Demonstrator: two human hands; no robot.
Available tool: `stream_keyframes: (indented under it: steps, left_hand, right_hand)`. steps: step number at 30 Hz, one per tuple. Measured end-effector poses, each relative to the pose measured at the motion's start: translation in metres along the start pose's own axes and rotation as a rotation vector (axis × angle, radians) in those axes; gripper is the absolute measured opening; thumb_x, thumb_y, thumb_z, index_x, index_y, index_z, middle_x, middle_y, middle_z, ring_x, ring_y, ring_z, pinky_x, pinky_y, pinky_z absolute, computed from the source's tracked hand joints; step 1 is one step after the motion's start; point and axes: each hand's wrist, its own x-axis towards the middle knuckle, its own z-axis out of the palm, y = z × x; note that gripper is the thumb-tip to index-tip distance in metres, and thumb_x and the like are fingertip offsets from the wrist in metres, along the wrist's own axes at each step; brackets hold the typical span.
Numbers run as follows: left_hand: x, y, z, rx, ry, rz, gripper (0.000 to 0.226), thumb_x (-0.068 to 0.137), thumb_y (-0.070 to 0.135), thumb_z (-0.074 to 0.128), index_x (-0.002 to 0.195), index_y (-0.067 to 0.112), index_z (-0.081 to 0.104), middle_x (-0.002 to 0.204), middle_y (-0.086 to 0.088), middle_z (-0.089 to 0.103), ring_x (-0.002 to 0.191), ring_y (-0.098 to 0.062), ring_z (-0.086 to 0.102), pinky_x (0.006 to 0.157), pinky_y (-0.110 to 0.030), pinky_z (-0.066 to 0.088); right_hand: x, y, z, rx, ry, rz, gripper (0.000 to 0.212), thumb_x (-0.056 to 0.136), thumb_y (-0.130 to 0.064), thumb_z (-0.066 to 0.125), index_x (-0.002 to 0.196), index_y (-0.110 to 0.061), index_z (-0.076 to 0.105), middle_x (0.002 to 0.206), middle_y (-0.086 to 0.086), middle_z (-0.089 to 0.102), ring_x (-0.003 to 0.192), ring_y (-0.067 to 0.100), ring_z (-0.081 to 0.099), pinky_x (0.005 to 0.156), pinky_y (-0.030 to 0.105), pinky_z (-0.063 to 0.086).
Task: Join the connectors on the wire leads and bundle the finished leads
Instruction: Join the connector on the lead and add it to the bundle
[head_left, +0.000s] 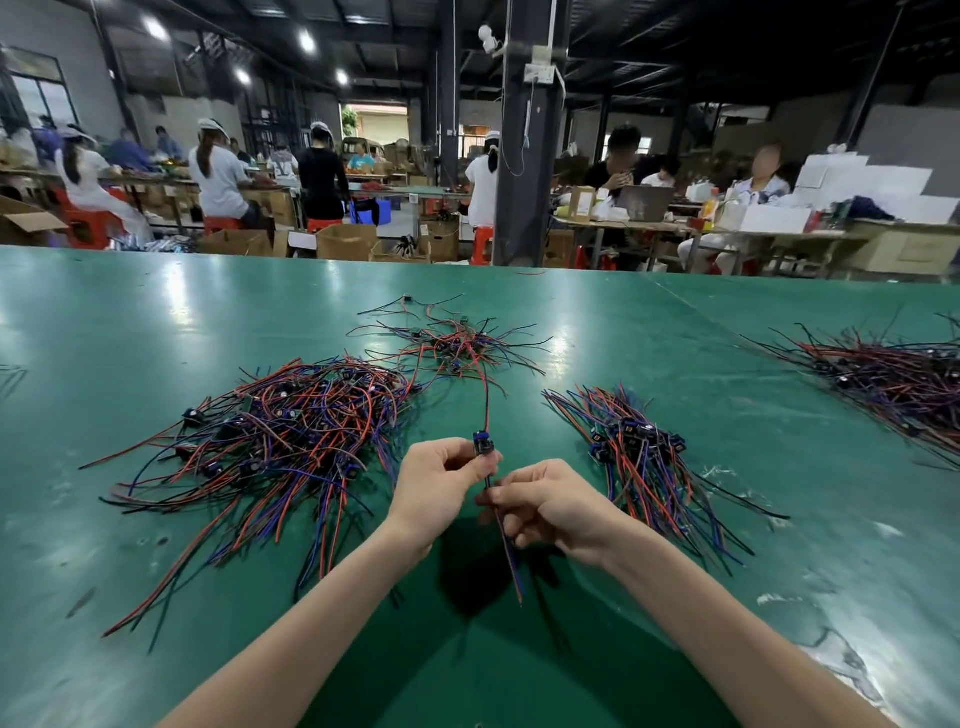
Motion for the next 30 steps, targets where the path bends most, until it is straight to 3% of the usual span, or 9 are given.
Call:
stream_keyframes:
  steps: [9, 14, 19, 23, 26, 30]
  left_hand:
    - [0.007, -0.002, -0.004, 0.033, 0.081, 0.040, 0.012, 0.083, 0.010, 0.071, 0.073, 0.016, 0.070, 0.065, 0.005, 0.068, 0.046, 0.005, 0.048, 0.051, -0.008, 0.037]
    - [0.011, 0.003, -0.012, 0.017, 0.148, 0.045, 0.012, 0.082, 0.013, 0.072, 0.071, 0.019, 0.072, 0.064, 0.006, 0.068, 0.051, 0.001, 0.049, 0.052, -0.012, 0.040]
    - [0.011, 0.006, -0.013, 0.012, 0.161, 0.037, 0.013, 0.082, 0.013, 0.072, 0.071, 0.019, 0.071, 0.064, 0.005, 0.068, 0.052, -0.001, 0.049, 0.050, -0.014, 0.041]
    - [0.014, 0.006, -0.016, 0.006, 0.205, 0.031, 0.015, 0.083, 0.016, 0.071, 0.068, 0.017, 0.070, 0.068, -0.001, 0.066, 0.054, -0.001, 0.049, 0.052, -0.017, 0.042]
    - [0.017, 0.005, -0.020, -0.004, 0.239, 0.023, 0.019, 0.084, 0.018, 0.071, 0.065, 0.016, 0.068, 0.068, -0.002, 0.065, 0.049, 0.002, 0.046, 0.054, -0.018, 0.041]
    - [0.019, 0.003, -0.020, 0.004, 0.252, 0.028, 0.019, 0.084, 0.020, 0.071, 0.065, 0.017, 0.069, 0.068, -0.001, 0.065, 0.051, -0.001, 0.047, 0.055, -0.020, 0.042]
  right_hand:
    - [0.003, 0.005, 0.003, -0.061, 0.056, -0.039, 0.028, 0.094, -0.012, 0.056, 0.069, -0.002, 0.059, 0.046, 0.001, 0.052, 0.025, 0.004, 0.031, 0.030, 0.011, 0.022]
    - [0.002, 0.003, 0.002, -0.092, 0.006, -0.078, 0.013, 0.090, -0.003, 0.058, 0.080, -0.005, 0.064, 0.062, 0.004, 0.065, 0.030, 0.003, 0.034, 0.030, 0.013, 0.022]
    - [0.003, 0.004, 0.002, -0.129, 0.044, -0.075, 0.012, 0.090, -0.005, 0.059, 0.080, -0.002, 0.065, 0.047, 0.000, 0.055, 0.027, 0.005, 0.029, 0.033, 0.011, 0.022]
    - [0.002, 0.005, 0.004, -0.176, 0.047, -0.101, 0.007, 0.091, -0.001, 0.058, 0.087, -0.002, 0.064, 0.054, 0.000, 0.061, 0.031, 0.003, 0.031, 0.032, 0.014, 0.024]
    - [0.002, 0.005, 0.005, -0.206, 0.030, -0.089, 0.013, 0.091, -0.001, 0.057, 0.098, 0.007, 0.065, 0.052, -0.003, 0.060, 0.032, 0.004, 0.030, 0.034, 0.014, 0.023]
    - [0.003, 0.005, 0.004, -0.272, 0.045, -0.094, 0.012, 0.093, -0.006, 0.056, 0.088, -0.003, 0.066, 0.044, -0.007, 0.052, 0.034, 0.005, 0.029, 0.034, 0.015, 0.023]
